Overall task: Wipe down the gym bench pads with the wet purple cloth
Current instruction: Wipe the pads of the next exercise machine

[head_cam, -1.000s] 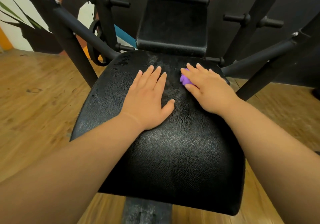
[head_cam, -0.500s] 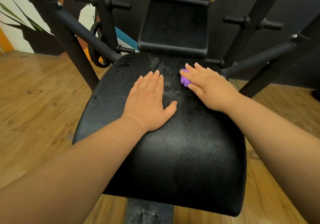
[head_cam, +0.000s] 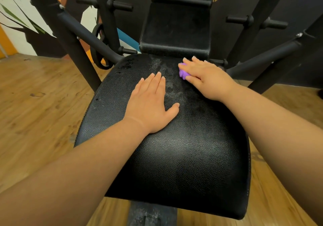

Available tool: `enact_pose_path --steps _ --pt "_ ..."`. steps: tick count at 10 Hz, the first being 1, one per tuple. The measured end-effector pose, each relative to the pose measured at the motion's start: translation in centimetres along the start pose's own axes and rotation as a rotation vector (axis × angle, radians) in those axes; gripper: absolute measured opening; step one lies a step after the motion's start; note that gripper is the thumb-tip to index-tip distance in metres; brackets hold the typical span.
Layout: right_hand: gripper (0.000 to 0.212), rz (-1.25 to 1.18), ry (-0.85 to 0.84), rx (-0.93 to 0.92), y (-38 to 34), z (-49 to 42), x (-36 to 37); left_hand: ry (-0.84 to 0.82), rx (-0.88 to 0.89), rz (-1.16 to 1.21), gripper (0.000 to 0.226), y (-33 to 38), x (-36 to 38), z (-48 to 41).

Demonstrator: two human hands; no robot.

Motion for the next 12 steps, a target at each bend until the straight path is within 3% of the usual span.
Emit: enact_pose_path --steps 1,4,6,8,11,12 --pt "0.046 -0.051 -0.04 -0.134 -0.9 1.4 0.5 -0.005 -0.005 0.003 0.085 0.0 0.0 0.0" --pt "0.047 -0.016 0.012 0.072 0.9 -2.6 -0.3 -0.012 -0.007 0.028 0.084 -0.1 0.0 0.0" --pt "0.046 -0.08 -0.05 -0.144 -1.1 0.5 0.7 -0.012 -0.013 0.029 0.086 -0.1 0.0 0.1" --pt "0.046 -0.041 -0.019 0.05 0.3 -2.7 -0.3 -0.022 -0.017 0.024 0.086 -0.1 0.2 0.1" --pt "0.046 -0.112 -0.007 -0.102 -1.3 -0.4 0.6 -0.014 -0.013 0.027 0.091 -0.1 0.2 0.1" --pt "0.046 -0.098 -0.001 -0.016 -0.3 -1.9 0.2 -0.017 -0.013 0.022 0.091 -0.2 0.2 0.1"
Point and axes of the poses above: each hand's wrist, its own z-axis away from the middle knuckle, its own x-axis out of the palm, y = z × x, the point moved 8 cm from there along -z, towards the middle knuckle, and after that the axes turned 4 degrees about -x, right-handed, at the moved point
